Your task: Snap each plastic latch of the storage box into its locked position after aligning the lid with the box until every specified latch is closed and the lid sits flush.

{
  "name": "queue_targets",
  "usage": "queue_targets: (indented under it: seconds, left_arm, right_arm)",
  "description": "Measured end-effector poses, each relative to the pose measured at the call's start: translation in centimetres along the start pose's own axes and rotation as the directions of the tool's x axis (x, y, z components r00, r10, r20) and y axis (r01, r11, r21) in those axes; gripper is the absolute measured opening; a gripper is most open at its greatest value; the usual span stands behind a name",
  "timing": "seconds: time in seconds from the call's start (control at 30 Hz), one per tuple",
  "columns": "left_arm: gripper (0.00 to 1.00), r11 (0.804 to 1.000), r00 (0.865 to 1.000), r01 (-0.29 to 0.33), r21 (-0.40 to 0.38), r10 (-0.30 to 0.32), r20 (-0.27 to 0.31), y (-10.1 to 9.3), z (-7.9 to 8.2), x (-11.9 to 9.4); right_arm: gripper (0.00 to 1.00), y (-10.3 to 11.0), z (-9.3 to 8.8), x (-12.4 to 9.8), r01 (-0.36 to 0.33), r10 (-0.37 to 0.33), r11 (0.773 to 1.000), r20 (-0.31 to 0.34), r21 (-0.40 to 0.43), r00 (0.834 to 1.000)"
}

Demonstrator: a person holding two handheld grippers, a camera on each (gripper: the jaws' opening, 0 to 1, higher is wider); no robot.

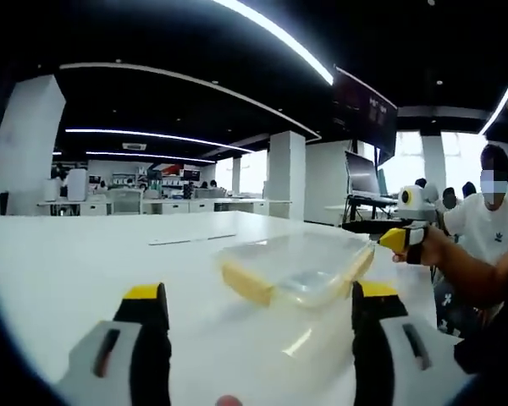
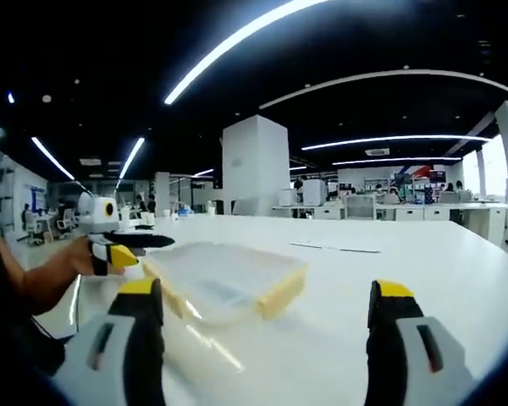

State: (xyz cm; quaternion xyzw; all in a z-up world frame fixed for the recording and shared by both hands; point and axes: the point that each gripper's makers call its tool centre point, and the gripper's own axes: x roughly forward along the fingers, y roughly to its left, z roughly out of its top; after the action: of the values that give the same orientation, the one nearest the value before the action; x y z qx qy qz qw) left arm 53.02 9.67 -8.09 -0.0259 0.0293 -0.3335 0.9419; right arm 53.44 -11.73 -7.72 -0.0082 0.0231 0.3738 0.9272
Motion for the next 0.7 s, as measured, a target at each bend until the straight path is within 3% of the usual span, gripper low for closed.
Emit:
queue_targets:
  seconds: [0.07, 0.13, 0.17, 0.27, 0.4, 0.47, 0.53, 0.7]
  left_arm:
    - [0.96, 0.999, 1.000, -0.013, 0.036, 0.012, 0.005, 0.2, 0.6, -1.0]
    - [0.94, 0.997, 0.999, -0.024, 0.069, 0.026, -0.019, 0.4, 0.8, -2.0]
    - [0.90, 0.993, 0.999, -0.026, 0.115, 0.029, -0.021, 0.4, 1.1, -2.6]
    - [0.86, 0.992, 0.999, -0.037, 0.124, 0.033, 0.032, -0.3, 2.6, -4.2]
    - [0.88, 0.992, 0.998, -0.026, 0.126, 0.019, 0.056, -1.2, 3.7, -5.2]
    - [0.95, 0.989, 0.999, -0.043, 0.139, 0.038, 0.034, -1.4, 3.6, -5.8]
    - [0.90, 0.984, 0.996, -0.080, 0.161, 0.083, -0.012, -1.5, 3.3, -6.6]
    - [0.91, 0.983, 0.997, -0.071, 0.169, 0.069, 0.017, -3.5, 4.4, -8.2]
  right_arm:
    - [1.00, -0.9, -0.2, -0.8, 0.026, -0.031, 0.996, -0.055, -0.087, 0.998]
    - [1.00, -1.0, 0.4, -1.3, 0.040, -0.047, 0.990, -0.048, -0.134, 0.998]
    - [1.00, -0.1, 0.7, -1.8, 0.029, -0.034, 0.991, -0.040, -0.131, 0.999]
    - [1.00, 1.5, 1.7, -2.6, 0.009, -0.009, 0.990, -0.004, -0.139, 1.000]
    - [1.00, 1.7, 1.5, -3.6, 0.029, -0.032, 0.989, -0.015, -0.146, 0.999]
    - [1.00, 1.8, 1.5, -4.2, 0.038, -0.041, 0.988, -0.017, -0.148, 0.999]
    - [1.00, 1.9, 1.5, -4.8, 0.046, -0.050, 0.987, -0.019, -0.151, 0.999]
    - [1.00, 2.1, 2.2, -7.9, 0.095, -0.093, 0.989, 0.021, -0.115, 0.995]
